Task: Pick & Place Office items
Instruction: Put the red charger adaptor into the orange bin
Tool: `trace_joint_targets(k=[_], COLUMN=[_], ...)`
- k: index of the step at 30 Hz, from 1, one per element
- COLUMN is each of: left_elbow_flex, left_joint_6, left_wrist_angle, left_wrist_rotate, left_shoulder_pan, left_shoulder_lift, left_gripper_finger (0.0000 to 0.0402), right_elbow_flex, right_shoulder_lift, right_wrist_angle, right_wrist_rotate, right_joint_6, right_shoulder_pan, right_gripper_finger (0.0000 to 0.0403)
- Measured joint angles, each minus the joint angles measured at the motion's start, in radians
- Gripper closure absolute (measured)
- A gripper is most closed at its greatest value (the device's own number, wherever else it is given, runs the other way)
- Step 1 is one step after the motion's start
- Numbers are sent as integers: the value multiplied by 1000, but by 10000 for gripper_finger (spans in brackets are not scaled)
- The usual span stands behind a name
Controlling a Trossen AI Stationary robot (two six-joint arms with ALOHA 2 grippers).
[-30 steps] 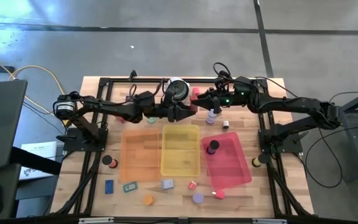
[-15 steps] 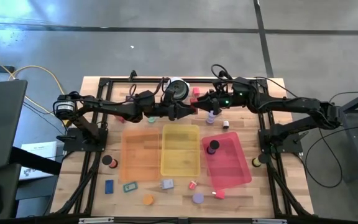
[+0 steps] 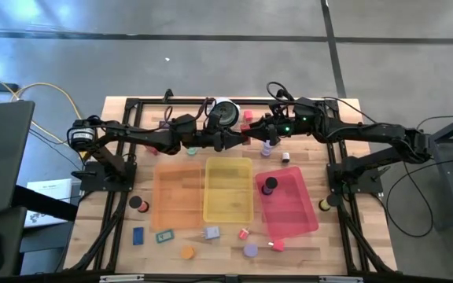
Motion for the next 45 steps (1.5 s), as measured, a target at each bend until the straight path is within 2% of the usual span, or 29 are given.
trace_joint_targets(k=[7,14,23,32,41,45], left_elbow_flex=[0,0,0,0,0,0], left_joint_6=[4,-18,-26,-30,-46,-50], left_wrist_angle=[-4,-14,-16,-16,-16,-11], left_wrist_rotate=[4,21,40,88,113,149], left_shoulder_pan=[0,0,1,0,0,0], left_shoulder_lift=[0,0,0,0,0,0], left_gripper_finger=[184,190,192,193,193,193], right_elbow_flex=[0,0,0,0,0,0], right_shoulder_lift=[0,0,0,-6,-6,-6], right_wrist_angle=[-3,-5,-2,-3,-3,3], right_wrist_rotate=[3,3,37,-48,-72,-193], right_joint_6=[5,-82,-156,-165,-170,-248], right_shoulder_pan=[0,0,1,-4,-6,-8], right_gripper_finger=[188,169,164,163,161,137])
